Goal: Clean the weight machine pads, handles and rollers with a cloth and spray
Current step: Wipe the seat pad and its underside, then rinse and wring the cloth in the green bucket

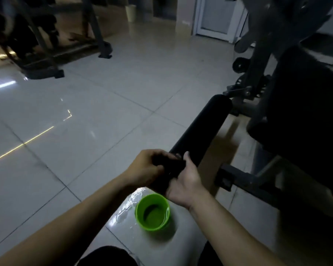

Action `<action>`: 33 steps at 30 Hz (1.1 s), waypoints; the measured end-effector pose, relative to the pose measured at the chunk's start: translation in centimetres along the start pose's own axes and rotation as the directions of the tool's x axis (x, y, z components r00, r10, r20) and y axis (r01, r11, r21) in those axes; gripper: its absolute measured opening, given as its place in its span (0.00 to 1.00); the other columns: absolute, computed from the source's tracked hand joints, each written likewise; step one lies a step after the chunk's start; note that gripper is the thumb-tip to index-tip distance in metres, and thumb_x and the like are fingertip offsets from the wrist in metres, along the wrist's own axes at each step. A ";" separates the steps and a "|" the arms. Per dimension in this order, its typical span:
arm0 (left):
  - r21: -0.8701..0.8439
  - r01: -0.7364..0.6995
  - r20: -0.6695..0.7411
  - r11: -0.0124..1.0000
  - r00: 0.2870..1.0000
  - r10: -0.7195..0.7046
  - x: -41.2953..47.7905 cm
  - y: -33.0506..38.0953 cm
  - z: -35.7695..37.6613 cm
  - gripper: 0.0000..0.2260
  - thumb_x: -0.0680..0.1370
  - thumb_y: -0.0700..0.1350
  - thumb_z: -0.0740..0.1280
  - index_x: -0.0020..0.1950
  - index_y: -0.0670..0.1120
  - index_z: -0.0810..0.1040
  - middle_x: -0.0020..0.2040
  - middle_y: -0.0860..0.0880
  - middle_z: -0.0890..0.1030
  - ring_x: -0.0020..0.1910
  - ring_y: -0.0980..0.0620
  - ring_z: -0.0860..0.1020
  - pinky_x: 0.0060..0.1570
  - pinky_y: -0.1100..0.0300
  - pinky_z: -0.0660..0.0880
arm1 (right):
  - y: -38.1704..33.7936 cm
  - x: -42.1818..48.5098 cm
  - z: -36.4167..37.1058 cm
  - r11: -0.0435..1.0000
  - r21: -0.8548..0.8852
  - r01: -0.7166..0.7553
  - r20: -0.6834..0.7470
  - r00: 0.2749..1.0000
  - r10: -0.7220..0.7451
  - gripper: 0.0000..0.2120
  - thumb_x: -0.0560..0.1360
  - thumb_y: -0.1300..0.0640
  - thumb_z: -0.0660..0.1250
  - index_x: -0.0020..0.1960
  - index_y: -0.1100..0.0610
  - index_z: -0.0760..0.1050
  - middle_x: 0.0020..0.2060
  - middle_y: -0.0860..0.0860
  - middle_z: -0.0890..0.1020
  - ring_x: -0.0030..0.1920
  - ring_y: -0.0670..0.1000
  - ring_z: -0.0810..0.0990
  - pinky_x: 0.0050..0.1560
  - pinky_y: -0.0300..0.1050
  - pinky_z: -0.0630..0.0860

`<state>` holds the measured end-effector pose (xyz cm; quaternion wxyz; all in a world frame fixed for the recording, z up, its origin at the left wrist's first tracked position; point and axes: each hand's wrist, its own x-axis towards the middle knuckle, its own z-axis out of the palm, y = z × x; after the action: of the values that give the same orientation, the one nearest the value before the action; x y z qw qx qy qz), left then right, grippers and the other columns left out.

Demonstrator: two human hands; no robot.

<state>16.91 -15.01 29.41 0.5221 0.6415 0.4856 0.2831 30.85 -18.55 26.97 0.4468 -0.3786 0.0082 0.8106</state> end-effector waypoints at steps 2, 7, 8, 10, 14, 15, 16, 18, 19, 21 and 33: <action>0.223 -0.064 0.073 0.973 0.996 0.049 0.3 -2.5 -0.5 0.20 0.71 0.37 0.67 0.59 0.51 0.85 0.57 0.58 0.85 0.58 0.60 0.82 0.61 0.59 0.78 | 0.8 2.3 -0.7 1.000 0.001 0.002 -0.073 0.997 -0.002 0.31 0.82 0.35 0.58 0.54 0.60 0.86 0.52 0.63 0.86 0.46 0.63 0.87 0.48 0.58 0.84; 0.326 -0.202 0.127 0.924 0.977 0.169 0.0 -9.7 -1.5 0.28 0.72 0.53 0.76 0.72 0.55 0.77 0.72 0.59 0.75 0.71 0.63 0.72 0.70 0.62 0.69 | 2.5 7.4 -5.0 0.994 -0.110 0.029 -0.272 0.961 -0.058 0.19 0.86 0.48 0.58 0.63 0.61 0.79 0.47 0.59 0.87 0.40 0.57 0.87 0.32 0.46 0.82; 0.331 -0.234 0.140 0.914 0.970 0.197 0.0 -11.4 -1.4 0.27 0.73 0.51 0.76 0.72 0.53 0.77 0.70 0.58 0.77 0.68 0.62 0.75 0.68 0.59 0.72 | 2.9 8.1 -5.9 0.991 -0.132 0.022 -0.288 0.956 -0.060 0.19 0.86 0.48 0.59 0.64 0.61 0.78 0.47 0.60 0.86 0.40 0.57 0.86 0.32 0.46 0.83; 0.304 -0.216 0.099 0.928 0.976 0.195 0.0 -14.3 -1.1 0.22 0.76 0.48 0.75 0.70 0.52 0.79 0.62 0.58 0.82 0.60 0.59 0.80 0.60 0.56 0.78 | 4.1 8.8 -6.8 0.976 -0.218 0.011 -0.295 0.952 -0.077 0.20 0.86 0.47 0.59 0.63 0.62 0.79 0.48 0.60 0.86 0.40 0.56 0.86 0.35 0.48 0.84; 0.229 -0.100 -0.027 0.968 0.994 0.109 0.2 -18.5 0.4 0.13 0.78 0.46 0.73 0.63 0.54 0.83 0.54 0.60 0.85 0.53 0.60 0.82 0.54 0.53 0.80 | 6.7 10.6 -8.2 0.764 -0.645 -0.005 -0.288 0.928 -0.236 0.24 0.86 0.39 0.53 0.59 0.54 0.81 0.46 0.55 0.88 0.41 0.55 0.88 0.34 0.47 0.82; 0.212 -0.083 -0.052 0.974 0.994 0.096 0.4 -18.8 0.8 0.11 0.79 0.46 0.72 0.61 0.55 0.83 0.52 0.60 0.85 0.52 0.62 0.82 0.54 0.54 0.80 | 6.7 10.9 -8.1 0.693 -0.720 -0.021 -0.279 0.924 -0.262 0.27 0.85 0.36 0.51 0.59 0.53 0.81 0.43 0.54 0.88 0.37 0.55 0.87 0.31 0.45 0.79; 0.195 -0.056 -0.089 0.979 0.993 0.074 0.6 -19.4 1.4 0.10 0.79 0.46 0.72 0.60 0.55 0.83 0.51 0.60 0.85 0.51 0.63 0.82 0.54 0.55 0.79 | 6.9 11.5 -8.2 0.645 -0.763 -0.042 -0.282 0.920 -0.274 0.29 0.85 0.35 0.49 0.58 0.53 0.81 0.40 0.53 0.87 0.32 0.54 0.84 0.28 0.42 0.76; 0.192 -0.012 -0.194 0.981 0.980 0.050 1.1 -20.4 2.4 0.10 0.79 0.47 0.72 0.60 0.54 0.83 0.52 0.58 0.84 0.50 0.62 0.81 0.53 0.54 0.79 | 7.0 12.6 -8.6 0.632 -0.771 -0.071 -0.326 0.897 -0.297 0.29 0.84 0.35 0.51 0.51 0.54 0.81 0.32 0.52 0.83 0.26 0.51 0.76 0.25 0.40 0.68; 0.218 -0.005 -0.260 0.976 0.964 0.063 1.2 -21.0 3.0 0.11 0.78 0.48 0.72 0.60 0.53 0.82 0.54 0.57 0.83 0.51 0.61 0.79 0.54 0.54 0.78 | 7.0 13.3 -8.9 0.676 -0.732 -0.088 -0.367 0.886 -0.283 0.27 0.84 0.36 0.53 0.47 0.54 0.80 0.28 0.52 0.79 0.24 0.50 0.72 0.24 0.39 0.64; 0.288 -0.051 -0.337 0.956 0.929 0.152 0.9 -21.6 3.8 0.12 0.79 0.49 0.71 0.62 0.52 0.81 0.60 0.55 0.80 0.56 0.59 0.77 0.55 0.55 0.78 | 7.3 14.6 -9.4 0.852 -0.507 -0.130 -0.427 0.897 -0.117 0.21 0.85 0.40 0.58 0.44 0.54 0.75 0.24 0.50 0.73 0.20 0.47 0.66 0.20 0.36 0.59; 0.765 -0.185 -0.029 0.616 0.947 0.321 1.1 -26.7 5.0 0.20 0.84 0.56 0.52 0.41 0.49 0.76 0.33 0.48 0.77 0.32 0.41 0.76 0.29 0.55 0.67 | 11.8 17.0 -13.2 0.634 -0.731 -0.254 -0.518 0.811 -0.273 0.25 0.84 0.38 0.54 0.47 0.56 0.79 0.33 0.51 0.77 0.33 0.52 0.75 0.35 0.44 0.72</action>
<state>12.94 -16.39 2.55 0.1217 0.8362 0.5040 0.1785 24.94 -18.08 3.19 0.2198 -0.7623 -0.2046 0.5733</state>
